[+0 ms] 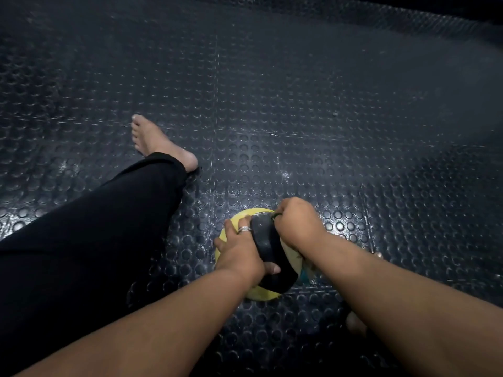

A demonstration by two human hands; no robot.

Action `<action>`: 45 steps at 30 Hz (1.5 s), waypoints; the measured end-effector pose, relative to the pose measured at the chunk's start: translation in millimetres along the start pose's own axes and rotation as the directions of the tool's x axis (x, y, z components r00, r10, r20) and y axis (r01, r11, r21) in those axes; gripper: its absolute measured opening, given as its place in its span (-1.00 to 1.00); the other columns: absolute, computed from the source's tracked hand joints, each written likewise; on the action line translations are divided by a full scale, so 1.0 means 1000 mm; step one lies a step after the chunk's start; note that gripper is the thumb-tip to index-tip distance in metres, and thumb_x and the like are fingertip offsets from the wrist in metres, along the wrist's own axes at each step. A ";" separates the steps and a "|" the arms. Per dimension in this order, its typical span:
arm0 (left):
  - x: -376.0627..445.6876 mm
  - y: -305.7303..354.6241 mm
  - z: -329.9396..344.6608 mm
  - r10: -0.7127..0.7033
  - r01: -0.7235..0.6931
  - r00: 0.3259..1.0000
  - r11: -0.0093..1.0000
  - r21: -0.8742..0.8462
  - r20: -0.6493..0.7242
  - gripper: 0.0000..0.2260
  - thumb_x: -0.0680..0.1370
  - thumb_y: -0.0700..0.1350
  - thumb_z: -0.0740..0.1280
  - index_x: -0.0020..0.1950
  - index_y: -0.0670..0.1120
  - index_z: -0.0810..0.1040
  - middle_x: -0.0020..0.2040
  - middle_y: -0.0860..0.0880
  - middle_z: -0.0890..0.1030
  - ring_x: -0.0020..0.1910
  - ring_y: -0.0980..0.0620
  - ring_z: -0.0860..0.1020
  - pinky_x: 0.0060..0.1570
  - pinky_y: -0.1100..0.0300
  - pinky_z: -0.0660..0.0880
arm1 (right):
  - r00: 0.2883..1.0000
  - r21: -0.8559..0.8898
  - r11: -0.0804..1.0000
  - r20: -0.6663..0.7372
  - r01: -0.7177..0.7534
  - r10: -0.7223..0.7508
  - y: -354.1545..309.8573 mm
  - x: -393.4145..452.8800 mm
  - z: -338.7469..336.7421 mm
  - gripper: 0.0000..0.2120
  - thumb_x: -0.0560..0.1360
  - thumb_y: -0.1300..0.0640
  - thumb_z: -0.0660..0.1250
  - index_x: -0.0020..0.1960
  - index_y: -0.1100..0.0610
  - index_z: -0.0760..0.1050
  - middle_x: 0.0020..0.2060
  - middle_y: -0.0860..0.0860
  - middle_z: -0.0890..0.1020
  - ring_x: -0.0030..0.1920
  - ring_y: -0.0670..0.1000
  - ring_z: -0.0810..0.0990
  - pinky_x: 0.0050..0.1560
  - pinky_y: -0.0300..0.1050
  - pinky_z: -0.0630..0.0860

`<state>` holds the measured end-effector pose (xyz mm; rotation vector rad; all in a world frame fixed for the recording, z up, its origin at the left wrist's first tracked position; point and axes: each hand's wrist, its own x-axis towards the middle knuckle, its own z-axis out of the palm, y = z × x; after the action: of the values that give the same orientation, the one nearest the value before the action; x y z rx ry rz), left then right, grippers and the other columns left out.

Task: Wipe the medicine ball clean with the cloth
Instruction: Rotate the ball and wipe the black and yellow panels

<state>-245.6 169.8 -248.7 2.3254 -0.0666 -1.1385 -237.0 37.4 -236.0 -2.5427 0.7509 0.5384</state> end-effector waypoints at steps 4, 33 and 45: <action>-0.007 0.005 0.004 0.021 -0.023 0.999 0.997 0.070 0.029 0.01 0.34 -0.02 0.60 0.55 0.16 -0.04 0.58 -0.02 -0.24 0.54 -0.25 -0.13 0.42 -0.17 0.22 | 0.999 0.046 0.999 0.048 0.019 -0.021 -0.001 0.017 -0.004 -0.83 0.46 0.27 0.25 -0.10 0.23 0.63 -0.14 0.16 0.66 -0.04 0.15 0.59 -0.11 -0.17 0.48; -0.009 0.012 0.004 0.083 -0.092 0.995 0.973 0.210 0.050 -0.02 0.34 0.07 0.58 0.54 0.15 -0.02 0.59 0.00 -0.22 0.53 -0.29 -0.12 0.30 -0.16 0.39 | 0.999 0.061 0.998 0.038 0.022 -0.024 0.025 -0.009 -0.011 -0.83 0.46 0.27 0.25 -0.09 0.12 0.61 -0.31 -0.01 0.55 -0.26 -0.03 0.50 -0.33 -0.25 0.32; -0.006 0.012 0.005 0.101 -0.117 0.992 0.967 0.227 0.078 -0.02 0.35 0.03 0.58 0.55 0.14 -0.02 0.58 0.01 -0.28 0.54 -0.30 -0.15 0.34 -0.12 0.36 | 1.000 0.123 0.992 0.012 -0.002 0.000 0.026 -0.015 -0.006 -0.81 0.46 0.28 0.23 -0.08 0.17 0.63 -0.17 0.09 0.67 -0.14 0.07 0.59 -0.18 -0.23 0.42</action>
<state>-251.1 159.3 -240.6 2.4504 -0.3657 -1.2065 -262.4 20.4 -231.9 -2.4236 0.7577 0.4911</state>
